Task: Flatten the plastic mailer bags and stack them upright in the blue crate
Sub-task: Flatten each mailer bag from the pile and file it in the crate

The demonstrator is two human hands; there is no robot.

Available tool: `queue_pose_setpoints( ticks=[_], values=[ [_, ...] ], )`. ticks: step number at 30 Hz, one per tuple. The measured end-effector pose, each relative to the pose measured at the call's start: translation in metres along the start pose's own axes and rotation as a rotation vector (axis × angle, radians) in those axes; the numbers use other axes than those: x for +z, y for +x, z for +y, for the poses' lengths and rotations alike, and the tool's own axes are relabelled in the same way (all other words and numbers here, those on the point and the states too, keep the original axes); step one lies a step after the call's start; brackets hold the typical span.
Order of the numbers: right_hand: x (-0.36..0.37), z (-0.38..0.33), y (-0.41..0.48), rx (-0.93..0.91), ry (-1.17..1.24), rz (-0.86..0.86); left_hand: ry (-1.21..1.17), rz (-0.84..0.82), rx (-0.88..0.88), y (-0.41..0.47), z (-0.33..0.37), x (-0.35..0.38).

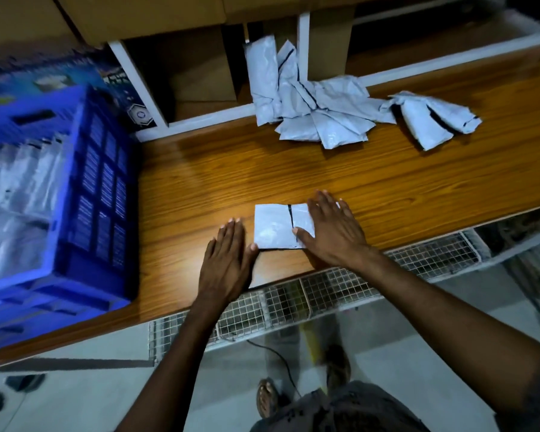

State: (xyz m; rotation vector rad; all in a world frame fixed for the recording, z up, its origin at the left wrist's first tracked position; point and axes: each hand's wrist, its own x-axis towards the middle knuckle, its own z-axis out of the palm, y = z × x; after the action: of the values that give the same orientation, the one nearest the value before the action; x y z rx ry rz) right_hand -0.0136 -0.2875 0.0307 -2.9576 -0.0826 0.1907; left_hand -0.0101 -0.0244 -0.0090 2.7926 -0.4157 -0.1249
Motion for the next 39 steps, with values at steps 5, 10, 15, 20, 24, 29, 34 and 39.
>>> queue_pose_setpoints(
  ticks=[5,10,15,20,24,29,34,39],
  values=[
    [0.016,-0.01,-0.012,-0.169,-0.072,-0.133,0.02,0.025,0.056,-0.024,-0.024,-0.003],
    [0.028,-0.024,-0.053,-0.116,-0.123,-0.124,-0.025,0.081,0.073,-0.047,-0.028,0.0],
    [0.042,-0.045,-0.103,-0.119,-0.186,0.021,-0.282,0.229,0.058,-0.073,-0.03,-0.008],
    [0.025,-0.069,-0.128,-0.225,-0.117,0.205,-0.336,0.498,-0.021,-0.111,-0.023,-0.04],
    [-0.005,-0.101,-0.126,-0.308,-0.078,0.317,-0.317,0.715,-0.041,-0.133,-0.023,-0.079],
    [-0.042,-0.159,-0.113,-0.399,0.018,0.412,-0.286,0.901,-0.114,-0.154,-0.05,-0.132],
    [-0.08,-0.24,-0.097,-0.526,0.026,0.475,-0.328,1.037,-0.201,-0.159,-0.115,-0.175],
    [-0.112,-0.339,-0.06,-0.626,0.01,0.46,-0.371,1.109,-0.244,-0.162,-0.197,-0.223]
  ],
)
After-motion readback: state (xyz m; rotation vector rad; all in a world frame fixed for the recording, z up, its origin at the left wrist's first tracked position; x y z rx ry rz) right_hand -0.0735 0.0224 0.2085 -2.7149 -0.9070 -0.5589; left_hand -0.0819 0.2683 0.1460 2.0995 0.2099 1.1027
